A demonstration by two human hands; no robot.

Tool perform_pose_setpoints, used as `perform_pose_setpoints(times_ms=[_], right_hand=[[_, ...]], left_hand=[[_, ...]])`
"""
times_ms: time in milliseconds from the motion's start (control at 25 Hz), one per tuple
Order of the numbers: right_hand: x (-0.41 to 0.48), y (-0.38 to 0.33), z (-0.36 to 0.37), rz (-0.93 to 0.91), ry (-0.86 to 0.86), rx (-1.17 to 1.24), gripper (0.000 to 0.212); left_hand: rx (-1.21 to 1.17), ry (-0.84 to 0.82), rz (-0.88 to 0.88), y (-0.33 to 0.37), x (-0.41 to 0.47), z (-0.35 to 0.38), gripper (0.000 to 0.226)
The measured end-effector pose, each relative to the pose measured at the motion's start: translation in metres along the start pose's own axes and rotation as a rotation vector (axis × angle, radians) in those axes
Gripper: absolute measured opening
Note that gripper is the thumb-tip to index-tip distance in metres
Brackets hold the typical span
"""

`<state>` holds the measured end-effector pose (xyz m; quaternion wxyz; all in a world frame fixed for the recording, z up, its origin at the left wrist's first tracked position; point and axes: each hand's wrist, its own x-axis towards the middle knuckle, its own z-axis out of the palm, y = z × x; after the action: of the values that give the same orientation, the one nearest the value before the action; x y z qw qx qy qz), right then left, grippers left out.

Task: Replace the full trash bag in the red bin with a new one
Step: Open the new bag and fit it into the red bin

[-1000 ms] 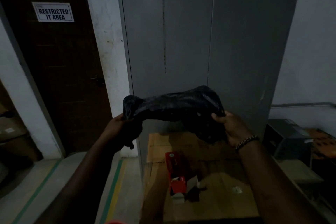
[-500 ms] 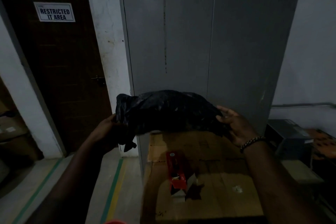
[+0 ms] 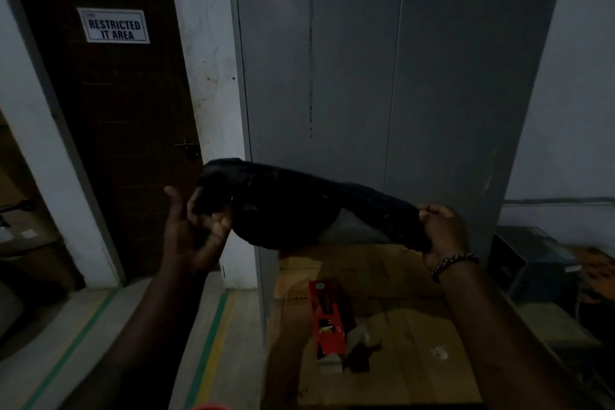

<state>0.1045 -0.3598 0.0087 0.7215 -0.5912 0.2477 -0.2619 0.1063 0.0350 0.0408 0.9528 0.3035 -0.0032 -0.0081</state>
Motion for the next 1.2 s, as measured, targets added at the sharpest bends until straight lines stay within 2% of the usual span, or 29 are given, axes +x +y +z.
perform_pose_setpoints(times_ms=[40,120,200,320,400,440,560,680,760,840,920,960,1000,1040,1120,1160,1200], right_hand=[[-0.003,0.002,0.003,-0.010,0.001,-0.014,0.022],[-0.011,0.008,0.009,-0.048,-0.031,-0.077,0.020],[-0.021,0.016,0.017,-0.109,-0.119,-0.167,0.017],[-0.046,0.030,0.030,-0.238,-0.313,-0.295,0.020],[-0.064,0.040,0.036,-0.286,-0.425,-0.367,0.023],[-0.070,0.043,0.037,-0.295,-0.465,-0.389,0.023],[-0.088,0.043,0.033,-0.304,-0.614,-0.428,0.019],[-0.095,0.046,0.023,-0.333,-0.896,-0.555,0.023],[-0.096,0.047,0.015,-0.270,-1.059,-0.646,0.025],[-0.097,0.043,0.016,-0.295,-1.028,-0.809,0.021],[-0.096,0.033,0.023,-0.490,-0.709,-0.918,0.018],[-0.098,0.026,0.029,-0.584,-0.546,-0.881,0.014],[-0.103,0.020,0.035,-0.633,-0.488,-0.776,0.009],[-0.109,0.013,0.041,-0.632,-0.523,-0.668,0.013],[-0.123,0.003,0.055,-0.531,-0.715,-0.479,0.041],[-0.129,0.000,0.060,-0.512,-0.767,-0.449,0.049],[-0.131,-0.001,0.064,-0.539,-0.752,-0.444,0.050]], left_hand=[[-0.103,-0.024,0.026,-0.007,0.004,0.000,0.081],[-0.072,-0.093,0.033,-0.018,0.005,0.003,0.080],[0.099,-0.131,-0.022,-0.033,0.003,0.012,0.080],[0.445,-0.230,-0.167,-0.057,-0.003,0.027,0.050],[0.585,-0.199,-0.235,-0.068,-0.007,0.039,0.031],[0.594,-0.169,-0.262,-0.073,-0.005,0.041,0.029],[0.518,-0.089,-0.288,-0.080,0.004,0.041,0.044],[0.471,0.035,-0.266,-0.081,0.019,0.028,0.051],[0.449,0.098,-0.226,-0.084,0.024,0.021,0.049],[0.492,0.134,-0.122,-0.089,0.020,0.023,0.042],[0.589,0.115,-0.040,-0.093,0.015,0.031,0.040],[0.631,0.098,-0.026,-0.095,0.010,0.036,0.044],[0.673,0.075,-0.022,-0.096,0.003,0.042,0.049],[0.716,0.062,-0.021,-0.100,-0.004,0.048,0.052],[0.737,-0.026,-0.029,-0.107,-0.017,0.057,0.040],[0.699,-0.093,-0.055,-0.111,-0.023,0.061,0.033],[0.630,-0.150,-0.087,-0.112,-0.027,0.061,0.035]])
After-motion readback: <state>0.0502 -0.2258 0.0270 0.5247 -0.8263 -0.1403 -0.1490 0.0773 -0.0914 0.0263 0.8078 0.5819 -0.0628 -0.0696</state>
